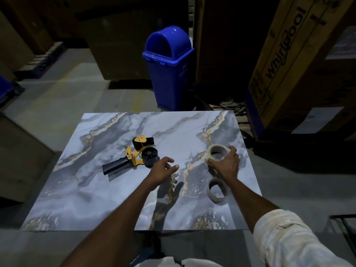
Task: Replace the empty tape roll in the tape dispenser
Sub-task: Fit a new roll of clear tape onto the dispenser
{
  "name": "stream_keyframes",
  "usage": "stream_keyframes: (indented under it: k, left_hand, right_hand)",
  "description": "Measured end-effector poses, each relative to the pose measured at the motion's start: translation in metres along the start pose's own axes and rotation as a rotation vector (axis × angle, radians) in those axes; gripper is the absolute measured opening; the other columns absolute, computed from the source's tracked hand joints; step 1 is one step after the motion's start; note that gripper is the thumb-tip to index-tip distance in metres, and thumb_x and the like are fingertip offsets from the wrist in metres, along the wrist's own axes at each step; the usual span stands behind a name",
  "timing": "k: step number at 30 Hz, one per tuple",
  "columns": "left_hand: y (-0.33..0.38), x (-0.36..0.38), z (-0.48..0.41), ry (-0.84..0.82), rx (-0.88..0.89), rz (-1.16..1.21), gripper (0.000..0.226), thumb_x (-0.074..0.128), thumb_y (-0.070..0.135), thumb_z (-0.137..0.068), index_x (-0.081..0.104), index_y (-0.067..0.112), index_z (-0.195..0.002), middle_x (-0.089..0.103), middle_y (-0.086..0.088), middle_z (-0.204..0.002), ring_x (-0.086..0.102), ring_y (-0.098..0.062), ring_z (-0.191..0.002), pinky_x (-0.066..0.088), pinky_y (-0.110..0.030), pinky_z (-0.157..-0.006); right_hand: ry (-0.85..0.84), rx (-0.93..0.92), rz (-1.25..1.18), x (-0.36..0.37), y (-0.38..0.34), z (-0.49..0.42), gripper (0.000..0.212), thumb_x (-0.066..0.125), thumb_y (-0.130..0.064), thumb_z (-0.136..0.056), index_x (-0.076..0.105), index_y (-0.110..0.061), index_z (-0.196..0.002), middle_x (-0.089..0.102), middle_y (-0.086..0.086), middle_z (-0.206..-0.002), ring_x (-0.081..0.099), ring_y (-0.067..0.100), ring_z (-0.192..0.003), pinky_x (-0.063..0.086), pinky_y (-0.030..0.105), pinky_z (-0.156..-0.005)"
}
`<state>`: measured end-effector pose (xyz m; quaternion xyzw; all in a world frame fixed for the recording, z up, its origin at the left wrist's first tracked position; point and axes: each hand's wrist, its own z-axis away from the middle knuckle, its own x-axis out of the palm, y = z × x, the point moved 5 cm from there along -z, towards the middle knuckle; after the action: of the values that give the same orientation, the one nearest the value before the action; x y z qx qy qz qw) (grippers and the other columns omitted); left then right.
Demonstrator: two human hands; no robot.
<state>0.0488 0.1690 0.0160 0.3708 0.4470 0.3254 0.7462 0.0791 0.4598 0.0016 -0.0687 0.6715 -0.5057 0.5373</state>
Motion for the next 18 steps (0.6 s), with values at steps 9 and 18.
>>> stream_keyframes:
  k: [9,18]
  left_hand:
    - [0.032,0.004,0.004,-0.026,-0.046,0.206,0.05,0.059,0.056,-0.097,0.064,0.012,-0.122,0.066,-0.009,-0.115,0.065,-0.02,-0.104,0.058,-0.034,-0.073]
    - [0.082,-0.039,0.002,-0.036,0.027,0.742,0.033,0.072,0.034,-0.092,0.07,0.006,-0.109,0.074,-0.013,-0.103,0.07,-0.028,-0.095,0.055,-0.041,-0.091]
  right_hand:
    - [-0.091,-0.139,-0.173,0.0,-0.06,0.037,0.098,0.091,-0.045,-0.059,0.034,-0.025,-0.136,0.058,0.003,-0.125,0.059,0.021,-0.108,0.049,0.029,-0.084]
    - [-0.239,-0.161,-0.466,0.003,-0.13,0.081,0.086,0.089,-0.041,-0.07,0.033,-0.035,-0.135,0.06,0.002,-0.118,0.063,0.016,-0.104,0.055,0.04,-0.09]
